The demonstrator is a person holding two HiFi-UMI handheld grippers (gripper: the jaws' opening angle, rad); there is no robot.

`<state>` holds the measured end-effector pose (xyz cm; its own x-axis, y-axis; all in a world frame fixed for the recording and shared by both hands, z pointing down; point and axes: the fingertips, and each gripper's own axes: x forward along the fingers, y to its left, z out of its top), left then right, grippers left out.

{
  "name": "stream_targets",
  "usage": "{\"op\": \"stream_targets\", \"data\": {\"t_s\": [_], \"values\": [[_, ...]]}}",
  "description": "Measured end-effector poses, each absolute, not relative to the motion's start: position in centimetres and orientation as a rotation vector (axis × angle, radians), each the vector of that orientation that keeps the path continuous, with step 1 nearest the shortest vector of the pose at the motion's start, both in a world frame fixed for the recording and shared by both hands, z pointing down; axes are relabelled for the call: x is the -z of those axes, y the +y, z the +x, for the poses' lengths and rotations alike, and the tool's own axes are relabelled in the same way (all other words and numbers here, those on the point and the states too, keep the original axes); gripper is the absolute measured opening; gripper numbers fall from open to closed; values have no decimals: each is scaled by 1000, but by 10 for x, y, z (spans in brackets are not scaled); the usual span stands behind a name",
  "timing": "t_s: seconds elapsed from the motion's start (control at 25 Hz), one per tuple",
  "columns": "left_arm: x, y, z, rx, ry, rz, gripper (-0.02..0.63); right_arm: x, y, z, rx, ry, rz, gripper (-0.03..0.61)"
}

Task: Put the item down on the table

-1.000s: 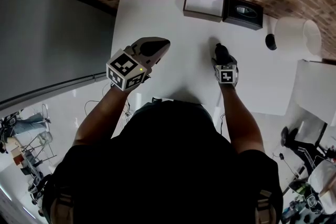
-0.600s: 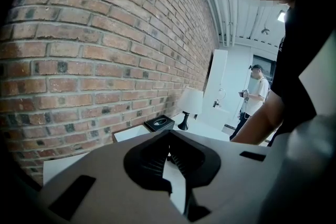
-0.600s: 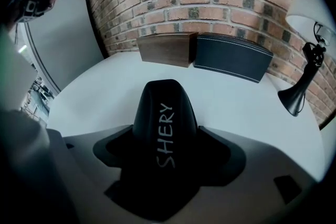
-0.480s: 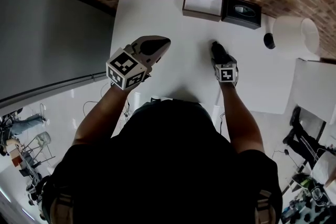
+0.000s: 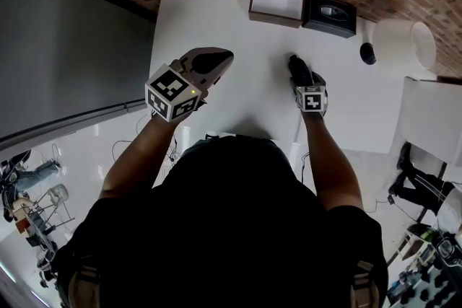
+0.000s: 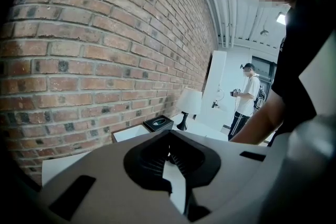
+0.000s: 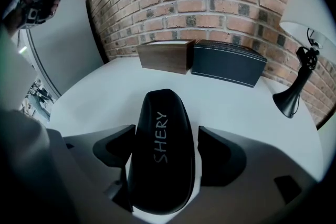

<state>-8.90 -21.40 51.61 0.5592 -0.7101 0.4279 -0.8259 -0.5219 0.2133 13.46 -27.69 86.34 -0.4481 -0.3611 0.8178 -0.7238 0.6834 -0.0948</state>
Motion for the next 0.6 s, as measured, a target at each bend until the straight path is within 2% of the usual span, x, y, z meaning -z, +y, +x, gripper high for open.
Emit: {"op": "stream_targets", "data": {"t_s": [0.6], "values": [[-508,-206,-90,-393,-1222,2436,15,-835,-275,134,-547,-2108,881,383]]}}
